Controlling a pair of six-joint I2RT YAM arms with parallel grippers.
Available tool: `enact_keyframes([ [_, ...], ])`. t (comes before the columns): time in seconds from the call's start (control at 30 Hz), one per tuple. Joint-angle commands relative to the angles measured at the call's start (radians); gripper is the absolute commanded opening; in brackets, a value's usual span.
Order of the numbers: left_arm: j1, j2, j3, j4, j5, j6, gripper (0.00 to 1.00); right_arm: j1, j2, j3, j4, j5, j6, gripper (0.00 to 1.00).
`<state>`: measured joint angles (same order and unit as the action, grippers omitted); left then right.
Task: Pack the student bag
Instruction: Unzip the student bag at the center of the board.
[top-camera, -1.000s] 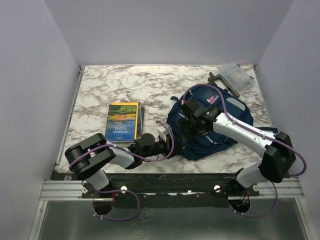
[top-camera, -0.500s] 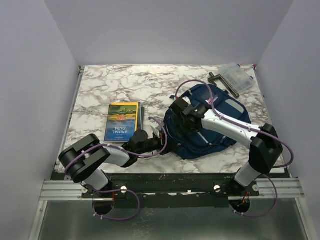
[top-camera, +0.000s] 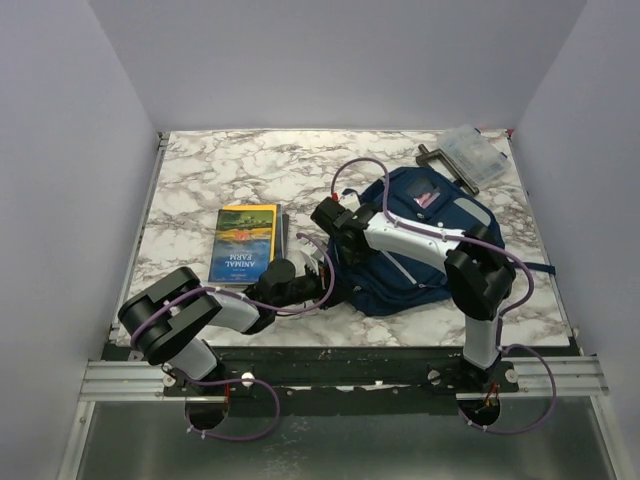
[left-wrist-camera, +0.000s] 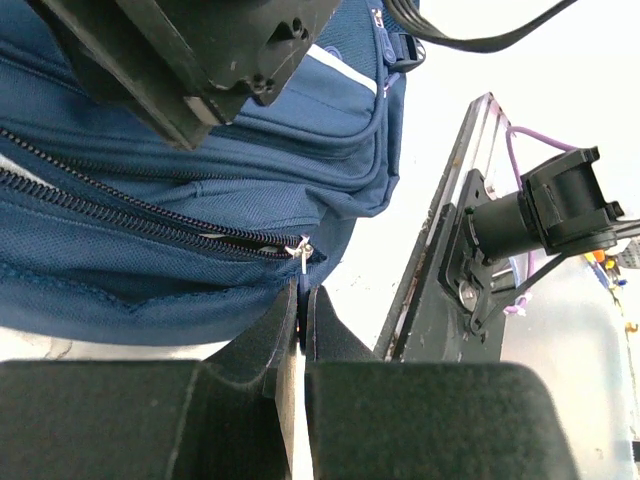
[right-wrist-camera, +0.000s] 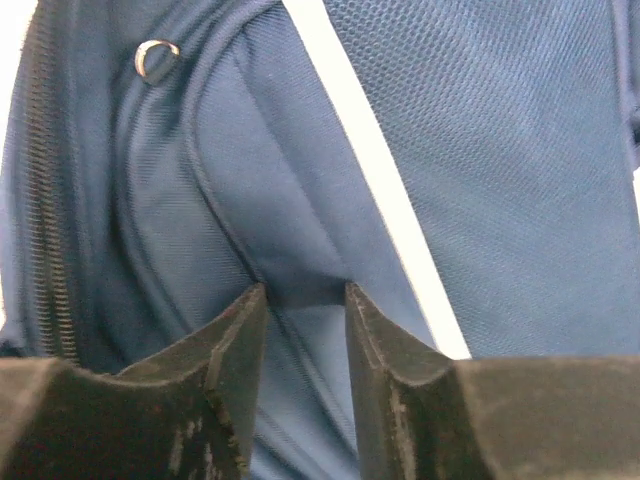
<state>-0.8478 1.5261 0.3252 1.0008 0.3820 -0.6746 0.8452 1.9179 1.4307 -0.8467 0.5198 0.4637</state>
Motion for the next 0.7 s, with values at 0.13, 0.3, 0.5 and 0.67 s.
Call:
enact_keyframes([
  [0.13,-0.005,-0.037,-0.019,0.011,-0.023,0.047,0.00,-0.017,0.049,0.099,-0.011,0.103,0.164,0.01],
  [0.3,-0.010,-0.041,-0.029,-0.005,-0.074,0.050,0.00,-0.080,0.098,0.252,0.082,-0.159,0.291,0.01],
  [0.5,-0.043,-0.044,-0.037,-0.010,-0.083,0.006,0.00,-0.105,0.236,0.575,0.051,-0.294,0.270,0.01],
  [0.67,-0.003,-0.057,-0.045,-0.010,-0.010,-0.056,0.28,-0.109,0.004,0.313,0.012,-0.344,0.158,0.23],
])
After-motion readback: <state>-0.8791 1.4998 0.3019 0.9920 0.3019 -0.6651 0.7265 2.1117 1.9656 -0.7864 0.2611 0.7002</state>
